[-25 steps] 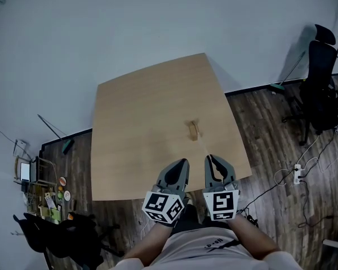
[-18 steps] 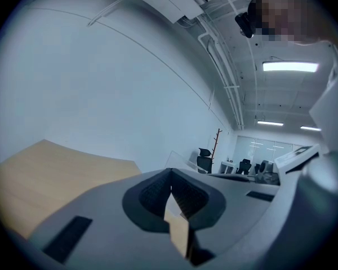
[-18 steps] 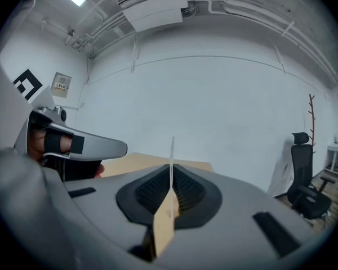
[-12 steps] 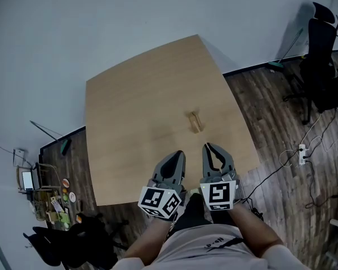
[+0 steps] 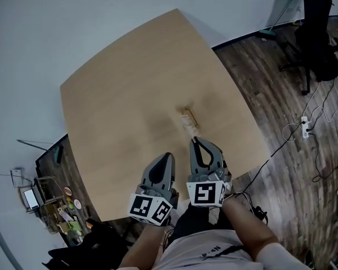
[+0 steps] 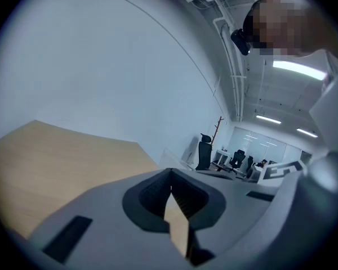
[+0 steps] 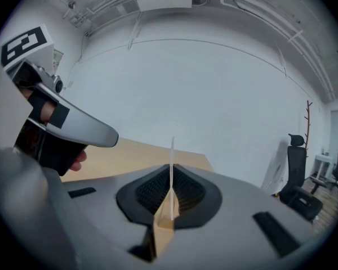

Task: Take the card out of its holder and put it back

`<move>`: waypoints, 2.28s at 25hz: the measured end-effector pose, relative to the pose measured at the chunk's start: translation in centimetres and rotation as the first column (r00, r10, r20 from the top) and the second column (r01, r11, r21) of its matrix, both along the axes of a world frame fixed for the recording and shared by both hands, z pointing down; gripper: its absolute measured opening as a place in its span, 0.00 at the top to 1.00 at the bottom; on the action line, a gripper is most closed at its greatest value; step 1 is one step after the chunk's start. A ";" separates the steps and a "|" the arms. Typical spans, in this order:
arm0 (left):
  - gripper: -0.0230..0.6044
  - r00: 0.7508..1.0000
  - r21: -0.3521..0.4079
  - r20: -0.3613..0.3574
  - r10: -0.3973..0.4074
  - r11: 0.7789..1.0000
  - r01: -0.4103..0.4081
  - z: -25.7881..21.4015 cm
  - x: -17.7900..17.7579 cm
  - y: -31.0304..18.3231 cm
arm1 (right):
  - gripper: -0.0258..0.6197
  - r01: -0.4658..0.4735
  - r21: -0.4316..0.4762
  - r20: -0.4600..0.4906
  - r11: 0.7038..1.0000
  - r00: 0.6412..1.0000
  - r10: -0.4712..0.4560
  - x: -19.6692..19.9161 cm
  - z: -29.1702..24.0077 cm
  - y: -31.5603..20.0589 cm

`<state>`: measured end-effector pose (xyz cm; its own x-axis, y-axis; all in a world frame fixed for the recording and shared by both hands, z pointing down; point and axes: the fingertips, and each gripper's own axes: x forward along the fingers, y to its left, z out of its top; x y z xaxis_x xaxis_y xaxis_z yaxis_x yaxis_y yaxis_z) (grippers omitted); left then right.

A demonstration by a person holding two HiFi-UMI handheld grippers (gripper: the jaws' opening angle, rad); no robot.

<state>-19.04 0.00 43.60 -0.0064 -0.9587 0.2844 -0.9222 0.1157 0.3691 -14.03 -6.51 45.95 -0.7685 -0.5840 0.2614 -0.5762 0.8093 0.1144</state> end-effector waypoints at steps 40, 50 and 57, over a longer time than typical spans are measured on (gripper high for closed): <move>0.94 0.998 -0.087 -0.020 0.059 0.994 -0.060 4.4 -1.7 -1.6 | 0.92 -0.056 0.004 -0.061 0.998 0.997 0.056 -3.2 5.8 -3.1; 0.94 0.997 -0.109 -0.025 0.067 0.992 -0.069 5.0 -1.8 -1.3 | 0.92 -0.046 0.038 -0.027 0.998 0.999 0.047 -3.7 5.6 -2.4; 0.94 0.996 -0.127 -0.024 0.083 0.988 -0.085 5.7 -1.0 -1.3 | 0.92 -0.061 0.036 -0.021 0.997 0.998 0.062 -3.6 5.9 -2.6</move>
